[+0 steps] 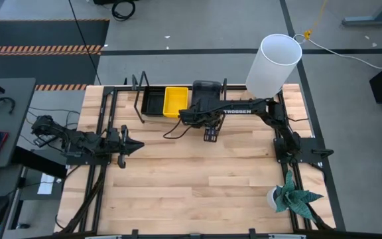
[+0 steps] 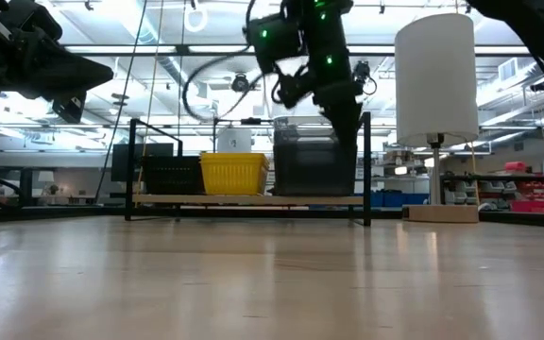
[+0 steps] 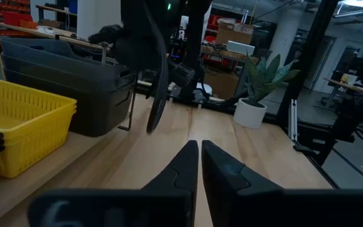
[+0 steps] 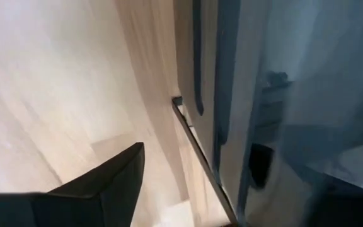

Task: Stack baskets on shelf by color
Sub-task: Put the stacked black bin on the shelf, then return to Home Position

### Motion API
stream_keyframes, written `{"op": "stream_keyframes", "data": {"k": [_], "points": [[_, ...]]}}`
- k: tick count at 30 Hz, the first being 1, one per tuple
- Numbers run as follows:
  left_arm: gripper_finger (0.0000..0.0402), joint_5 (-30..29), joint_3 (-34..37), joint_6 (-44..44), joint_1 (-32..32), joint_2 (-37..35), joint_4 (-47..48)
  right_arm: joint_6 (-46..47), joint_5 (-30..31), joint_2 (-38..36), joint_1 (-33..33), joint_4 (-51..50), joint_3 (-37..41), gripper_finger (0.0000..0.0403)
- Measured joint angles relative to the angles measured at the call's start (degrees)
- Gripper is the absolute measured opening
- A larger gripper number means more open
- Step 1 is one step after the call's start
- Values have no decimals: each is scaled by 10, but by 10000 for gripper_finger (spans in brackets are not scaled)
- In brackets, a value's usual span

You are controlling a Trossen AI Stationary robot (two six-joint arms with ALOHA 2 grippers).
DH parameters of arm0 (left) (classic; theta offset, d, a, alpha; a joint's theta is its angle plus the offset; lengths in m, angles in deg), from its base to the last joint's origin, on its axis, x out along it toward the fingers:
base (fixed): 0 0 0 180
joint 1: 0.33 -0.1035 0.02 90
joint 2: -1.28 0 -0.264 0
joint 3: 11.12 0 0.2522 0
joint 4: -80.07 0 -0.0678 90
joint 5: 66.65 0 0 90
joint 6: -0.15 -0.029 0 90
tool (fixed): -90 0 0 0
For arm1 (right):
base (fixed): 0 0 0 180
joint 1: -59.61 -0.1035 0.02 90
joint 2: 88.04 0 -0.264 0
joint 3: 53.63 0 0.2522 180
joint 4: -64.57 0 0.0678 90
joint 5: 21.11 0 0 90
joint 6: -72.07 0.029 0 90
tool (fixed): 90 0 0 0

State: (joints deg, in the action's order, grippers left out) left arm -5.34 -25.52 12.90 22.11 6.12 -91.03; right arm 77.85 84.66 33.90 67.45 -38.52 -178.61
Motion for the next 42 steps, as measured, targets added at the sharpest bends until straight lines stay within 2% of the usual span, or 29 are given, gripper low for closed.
{"op": "stream_keyframes", "data": {"k": [10,36,39,42], "points": [[35,0,0,0,0,0,0,16,-4,-93,6,-3,0,294],[26,0,0,0,0,0,0,18,-52,-323,-23,121,1,293],[30,0,0,0,0,0,0,28,-52,-360,-29,150,27,293],[35,0,0,0,0,0,0,34,-51,-410,-29,192,89,293]]}}
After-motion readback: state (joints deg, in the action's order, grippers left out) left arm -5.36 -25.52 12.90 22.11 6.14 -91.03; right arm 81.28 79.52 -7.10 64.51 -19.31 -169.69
